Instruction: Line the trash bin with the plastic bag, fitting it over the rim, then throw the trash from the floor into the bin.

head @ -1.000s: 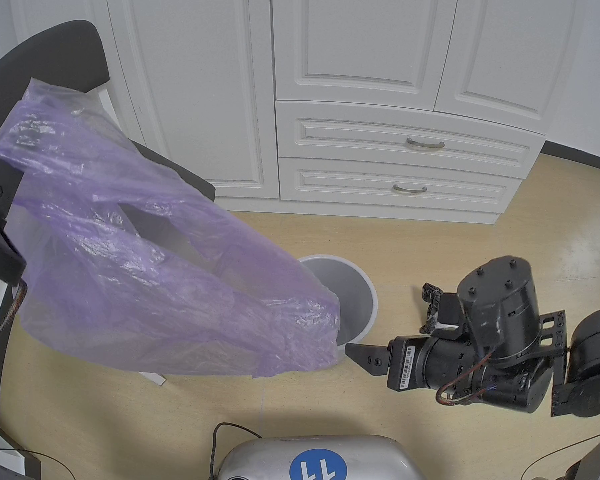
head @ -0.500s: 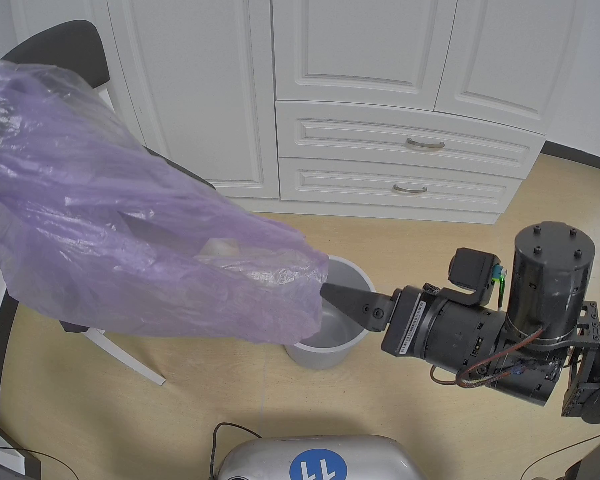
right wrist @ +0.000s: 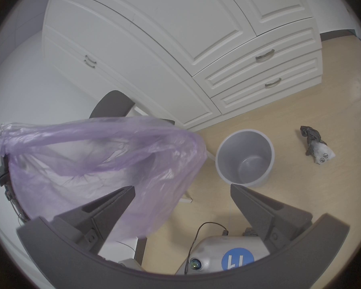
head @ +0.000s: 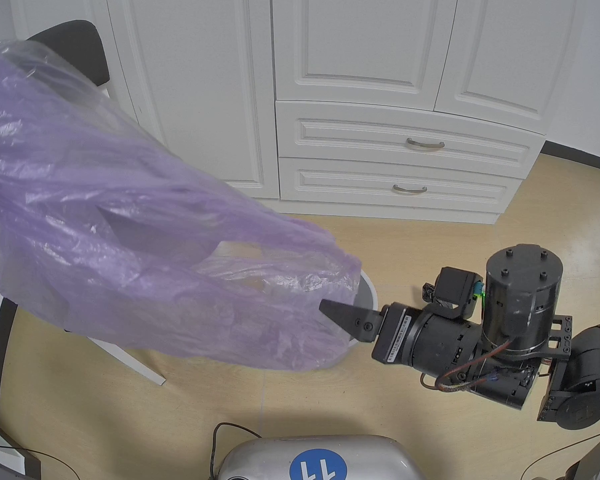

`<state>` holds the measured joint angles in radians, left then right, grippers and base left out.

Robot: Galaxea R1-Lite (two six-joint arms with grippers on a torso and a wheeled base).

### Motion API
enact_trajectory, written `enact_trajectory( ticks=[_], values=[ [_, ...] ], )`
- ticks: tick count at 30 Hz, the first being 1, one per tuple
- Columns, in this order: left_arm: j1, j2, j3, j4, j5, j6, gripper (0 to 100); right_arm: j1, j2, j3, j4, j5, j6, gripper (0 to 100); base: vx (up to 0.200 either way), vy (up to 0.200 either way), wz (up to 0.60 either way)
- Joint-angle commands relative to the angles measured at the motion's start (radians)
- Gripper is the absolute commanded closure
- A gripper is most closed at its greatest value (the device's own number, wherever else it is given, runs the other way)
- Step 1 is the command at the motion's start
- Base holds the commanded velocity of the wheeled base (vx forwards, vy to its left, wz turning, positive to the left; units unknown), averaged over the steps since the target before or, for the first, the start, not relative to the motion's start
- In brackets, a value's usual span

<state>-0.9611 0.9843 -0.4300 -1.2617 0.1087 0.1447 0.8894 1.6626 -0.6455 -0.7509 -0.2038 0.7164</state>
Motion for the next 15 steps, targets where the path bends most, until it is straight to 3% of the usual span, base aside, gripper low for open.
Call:
enact_trajectory(
  ticks=[1,9,15],
  values=[
    [-0.004,0.002,0.002,-0.002,-0.006,-0.019,100,-0.043,0.046,0.003,-0.058,0.017,0.006,0,0.000,0.000,0.00],
    [-0.025,0.007,-0.004,-0.012,-0.006,-0.025,100,-0.101,0.137,0.103,-0.332,0.121,0.005,0,0.000,0.000,0.00],
    [-0.025,0.025,-0.006,-0.073,-0.006,-0.025,100,-0.155,0.180,0.172,-0.453,0.253,0.008,0,0.000,0.000,0.00]
  ],
)
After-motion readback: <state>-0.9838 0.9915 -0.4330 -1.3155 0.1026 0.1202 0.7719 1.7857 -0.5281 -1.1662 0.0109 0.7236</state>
